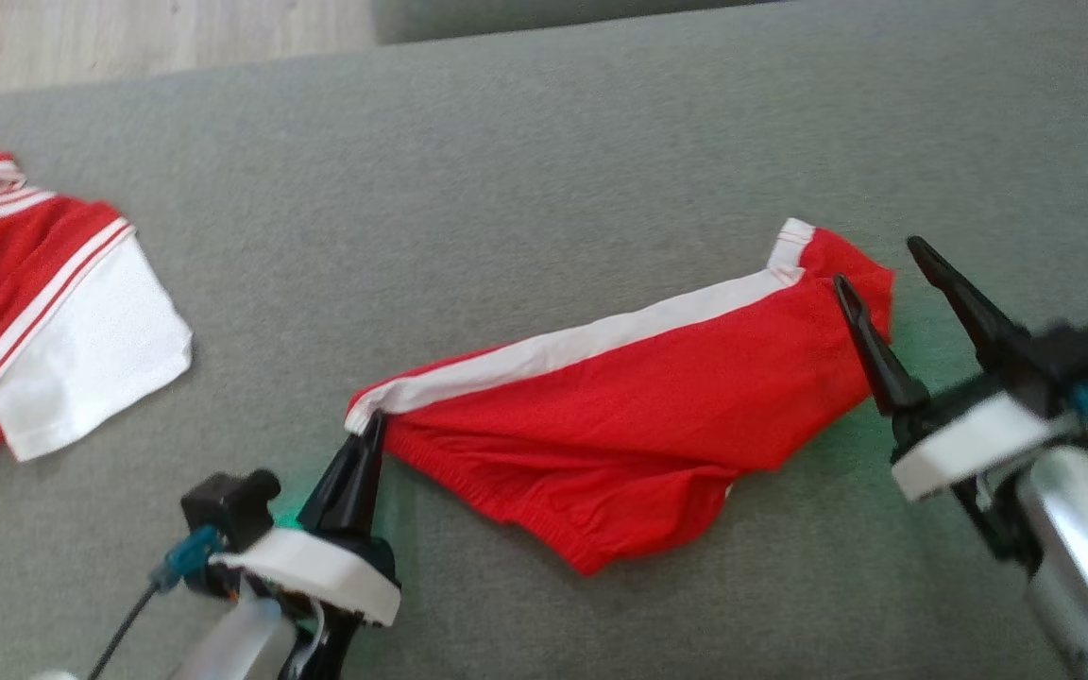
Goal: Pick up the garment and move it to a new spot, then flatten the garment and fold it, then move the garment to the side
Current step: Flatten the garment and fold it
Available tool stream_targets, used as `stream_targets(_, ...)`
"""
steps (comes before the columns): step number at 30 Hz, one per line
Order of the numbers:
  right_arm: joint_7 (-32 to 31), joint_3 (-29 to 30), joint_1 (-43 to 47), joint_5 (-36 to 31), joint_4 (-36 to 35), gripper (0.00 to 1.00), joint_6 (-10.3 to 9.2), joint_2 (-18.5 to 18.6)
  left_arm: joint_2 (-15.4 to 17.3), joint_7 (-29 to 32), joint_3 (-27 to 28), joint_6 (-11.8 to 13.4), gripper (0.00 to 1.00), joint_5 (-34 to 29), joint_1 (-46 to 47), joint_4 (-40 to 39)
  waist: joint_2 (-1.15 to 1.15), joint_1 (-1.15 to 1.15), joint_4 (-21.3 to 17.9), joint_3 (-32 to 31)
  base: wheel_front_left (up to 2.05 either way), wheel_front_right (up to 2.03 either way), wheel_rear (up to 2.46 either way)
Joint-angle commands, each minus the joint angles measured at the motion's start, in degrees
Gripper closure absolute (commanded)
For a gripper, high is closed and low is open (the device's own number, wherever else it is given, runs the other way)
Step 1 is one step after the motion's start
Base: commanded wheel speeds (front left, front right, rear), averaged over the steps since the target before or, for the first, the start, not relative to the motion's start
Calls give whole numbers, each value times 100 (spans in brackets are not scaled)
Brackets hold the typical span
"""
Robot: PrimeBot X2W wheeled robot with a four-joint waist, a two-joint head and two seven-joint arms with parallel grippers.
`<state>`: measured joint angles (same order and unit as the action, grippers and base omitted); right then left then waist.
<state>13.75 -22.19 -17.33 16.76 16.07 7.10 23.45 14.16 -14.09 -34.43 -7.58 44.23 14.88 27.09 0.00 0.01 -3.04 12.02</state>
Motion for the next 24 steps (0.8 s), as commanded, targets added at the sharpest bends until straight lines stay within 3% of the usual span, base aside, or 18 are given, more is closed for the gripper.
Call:
stream_targets(1,-123,-237,-203,164,-25,0,39,186,146,9,126,9,100,-21,217,-160,0,-1,130,123,0,0,0)
stream_targets(9,-1779,-2221,-1746,1805,553,0,39,1240,162,17,-301,9,100,39,588,-225,0,-1,387,312,0,0,0)
stream_targets(15,-2961,-3125,-2468,2968,614,0,39,1739,120,-19,-579,9,100,122,763,-185,0,-1,550,399,0,0,0)
stream_targets(16,-3163,-3242,-2537,3178,621,14,39,1795,122,-26,-617,9,100,148,797,-178,0,-1,575,413,0,0,0)
stream_targets(18,-3493,-3469,-2666,3473,608,60,39,1904,131,-39,-678,9,100,193,857,-157,0,-1,612,432,0,0,0)
stream_targets(19,-3617,-3568,-2720,3590,598,95,39,1955,136,-45,-706,9,100,212,884,-146,0,-1,626,438,0,0,0)
stream_targets(20,-3697,-3647,-2769,3701,581,100,39,1999,142,-51,-730,9,100,228,910,-133,0,-1,638,443,0,0,0)
stream_targets(24,-3248,-3747,-2969,3839,516,100,39,2087,196,-73,-763,9,100,203,986,-72,0,-1,633,399,0,0,0)
